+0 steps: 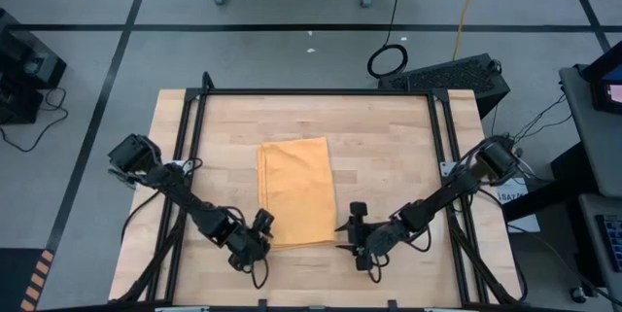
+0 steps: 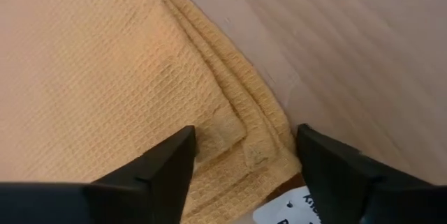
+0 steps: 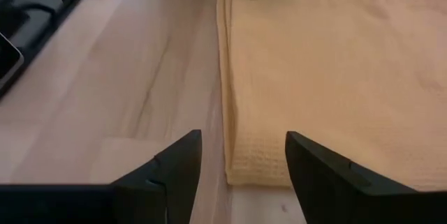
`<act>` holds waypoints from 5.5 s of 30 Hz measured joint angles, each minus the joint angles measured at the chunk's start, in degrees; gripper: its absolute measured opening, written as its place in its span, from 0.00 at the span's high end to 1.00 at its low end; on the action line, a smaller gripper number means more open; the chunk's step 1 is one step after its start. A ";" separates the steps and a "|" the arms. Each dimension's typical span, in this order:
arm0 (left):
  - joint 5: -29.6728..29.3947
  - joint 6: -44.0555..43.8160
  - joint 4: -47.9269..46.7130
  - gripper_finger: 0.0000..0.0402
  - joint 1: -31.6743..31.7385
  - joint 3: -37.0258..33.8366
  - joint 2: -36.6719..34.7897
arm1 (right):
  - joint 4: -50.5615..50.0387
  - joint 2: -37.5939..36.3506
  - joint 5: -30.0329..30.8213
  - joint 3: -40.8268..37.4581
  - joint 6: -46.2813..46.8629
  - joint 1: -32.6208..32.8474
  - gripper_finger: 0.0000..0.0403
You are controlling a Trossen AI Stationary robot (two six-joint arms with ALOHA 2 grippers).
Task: Roll towel
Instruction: Roll the folded yellow towel
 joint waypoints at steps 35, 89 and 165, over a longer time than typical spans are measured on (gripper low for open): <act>-4.71 -0.51 1.03 0.95 -0.33 -0.24 -0.07 | -2.62 3.45 -1.57 0.04 -40.06 -1.75 0.44; -11.36 -20.26 6.27 0.95 -4.63 -0.11 -0.22 | 10.90 3.91 -23.82 0.00 -8.57 -7.83 0.99; -2.93 -44.43 15.39 0.95 0.36 -1.02 -0.22 | 5.27 -1.60 -28.75 0.61 18.15 -2.67 0.99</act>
